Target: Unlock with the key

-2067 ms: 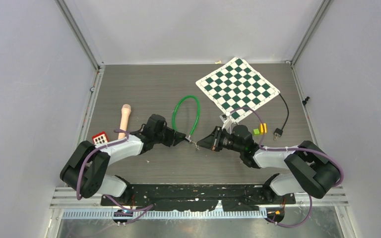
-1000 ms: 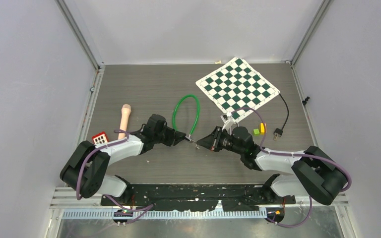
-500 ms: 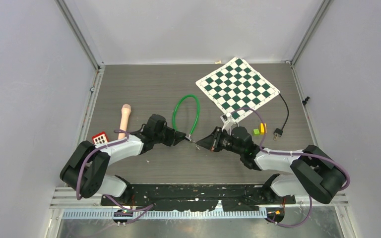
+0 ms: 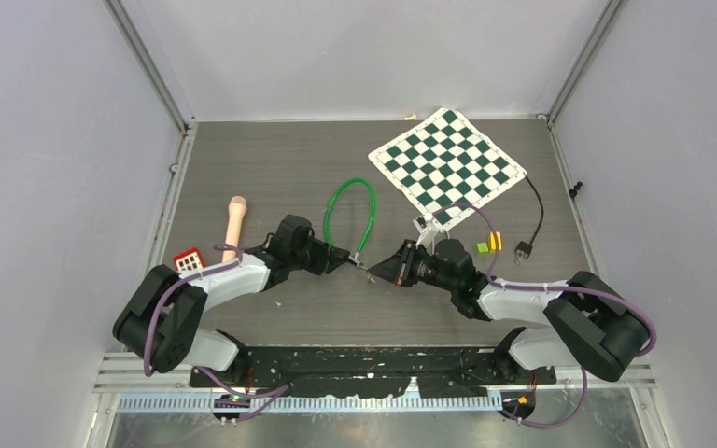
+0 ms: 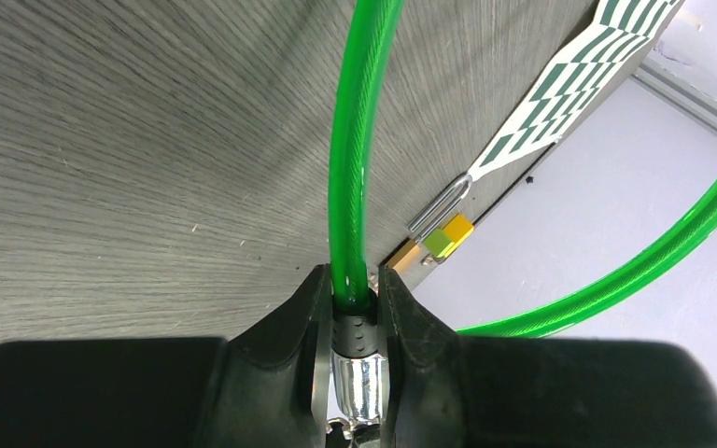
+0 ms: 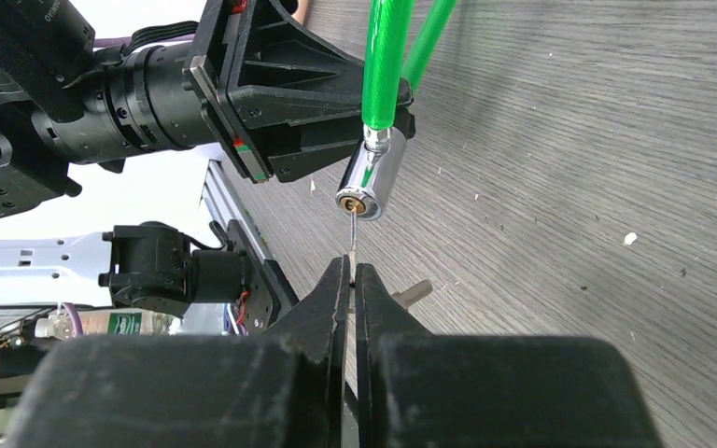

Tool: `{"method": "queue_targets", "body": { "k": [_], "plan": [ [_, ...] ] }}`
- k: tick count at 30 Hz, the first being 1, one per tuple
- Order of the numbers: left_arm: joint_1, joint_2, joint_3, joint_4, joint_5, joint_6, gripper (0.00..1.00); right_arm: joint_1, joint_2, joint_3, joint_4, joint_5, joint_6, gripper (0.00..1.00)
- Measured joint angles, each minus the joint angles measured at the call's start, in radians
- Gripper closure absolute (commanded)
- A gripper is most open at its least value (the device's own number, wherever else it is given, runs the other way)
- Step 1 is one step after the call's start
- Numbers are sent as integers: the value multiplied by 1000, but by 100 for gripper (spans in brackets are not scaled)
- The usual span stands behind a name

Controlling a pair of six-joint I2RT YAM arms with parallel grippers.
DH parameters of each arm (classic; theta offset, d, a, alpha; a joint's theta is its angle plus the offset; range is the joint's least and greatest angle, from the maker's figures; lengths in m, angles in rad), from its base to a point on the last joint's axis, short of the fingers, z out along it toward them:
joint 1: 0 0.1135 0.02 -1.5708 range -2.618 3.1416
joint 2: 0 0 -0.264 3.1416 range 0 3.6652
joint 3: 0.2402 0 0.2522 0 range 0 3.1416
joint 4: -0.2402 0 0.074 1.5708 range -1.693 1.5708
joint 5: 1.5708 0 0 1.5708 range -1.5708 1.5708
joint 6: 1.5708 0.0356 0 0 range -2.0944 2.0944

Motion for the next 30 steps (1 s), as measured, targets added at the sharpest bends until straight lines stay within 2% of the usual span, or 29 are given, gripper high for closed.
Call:
{"method": "queue_targets", "body": {
  "k": [30],
  "plan": [
    [0, 0, -7, 12, -9, -2, 100, 26, 3, 0, 18, 59, -43, 95]
  ]
}}
